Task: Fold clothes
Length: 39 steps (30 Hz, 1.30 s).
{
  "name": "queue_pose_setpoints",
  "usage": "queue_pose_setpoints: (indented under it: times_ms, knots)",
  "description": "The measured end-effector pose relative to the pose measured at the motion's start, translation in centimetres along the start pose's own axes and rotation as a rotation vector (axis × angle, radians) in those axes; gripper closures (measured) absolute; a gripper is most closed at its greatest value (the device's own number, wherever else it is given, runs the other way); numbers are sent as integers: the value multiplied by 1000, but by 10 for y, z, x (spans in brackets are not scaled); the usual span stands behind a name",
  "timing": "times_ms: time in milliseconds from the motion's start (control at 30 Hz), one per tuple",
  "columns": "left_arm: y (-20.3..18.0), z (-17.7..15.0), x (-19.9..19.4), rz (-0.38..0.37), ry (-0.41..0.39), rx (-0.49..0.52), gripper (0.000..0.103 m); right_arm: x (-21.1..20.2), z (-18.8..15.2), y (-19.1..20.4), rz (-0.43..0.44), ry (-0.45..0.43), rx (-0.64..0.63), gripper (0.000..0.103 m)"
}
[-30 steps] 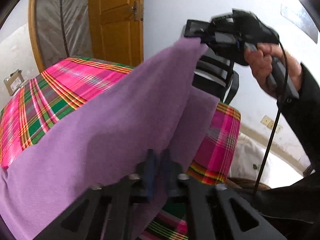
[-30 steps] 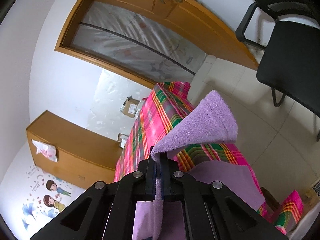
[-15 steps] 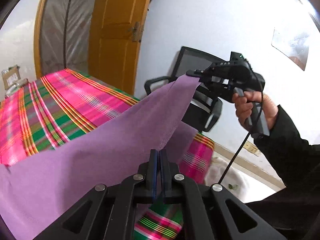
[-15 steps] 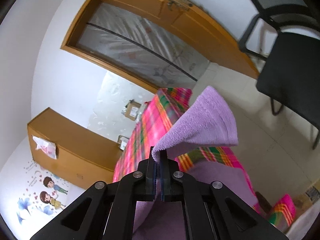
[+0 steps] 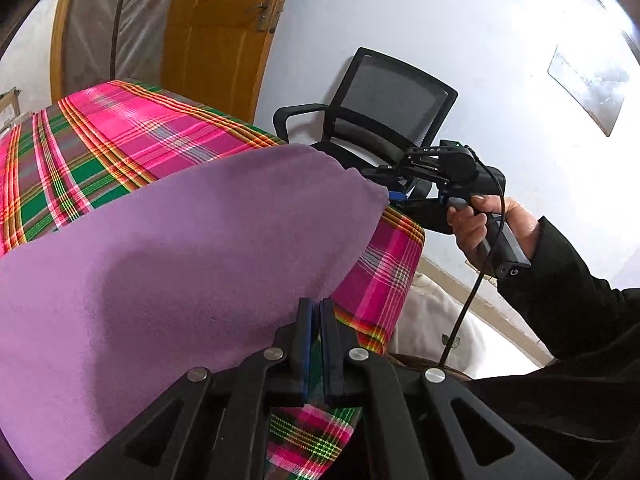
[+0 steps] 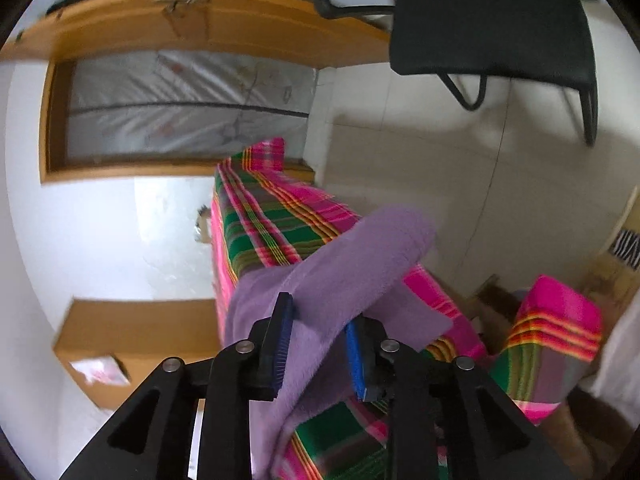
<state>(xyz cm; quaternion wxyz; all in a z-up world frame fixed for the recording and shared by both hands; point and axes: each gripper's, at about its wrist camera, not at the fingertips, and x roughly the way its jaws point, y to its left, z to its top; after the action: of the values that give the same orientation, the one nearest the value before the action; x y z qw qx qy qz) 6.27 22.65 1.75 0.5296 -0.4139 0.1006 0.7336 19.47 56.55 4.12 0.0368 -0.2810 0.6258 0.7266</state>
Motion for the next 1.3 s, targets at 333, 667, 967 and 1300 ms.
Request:
queue_pose_setpoints:
  times_ms: [333,667,967,1300]
  knots:
    - [1,23,-42,41,-144,-10,100,3,27,98,137,-58,-198,100]
    - [-1,17,-21,-27,-75,-15,100,-5,23,70,74,-81,-173,100]
    - [-17,7,-7,-50,-5,33,100,1,12,7,6,-48,-46,100]
    - [-10,5,-8,68,-16,49,90,-1,12,0,38,7,-2,87]
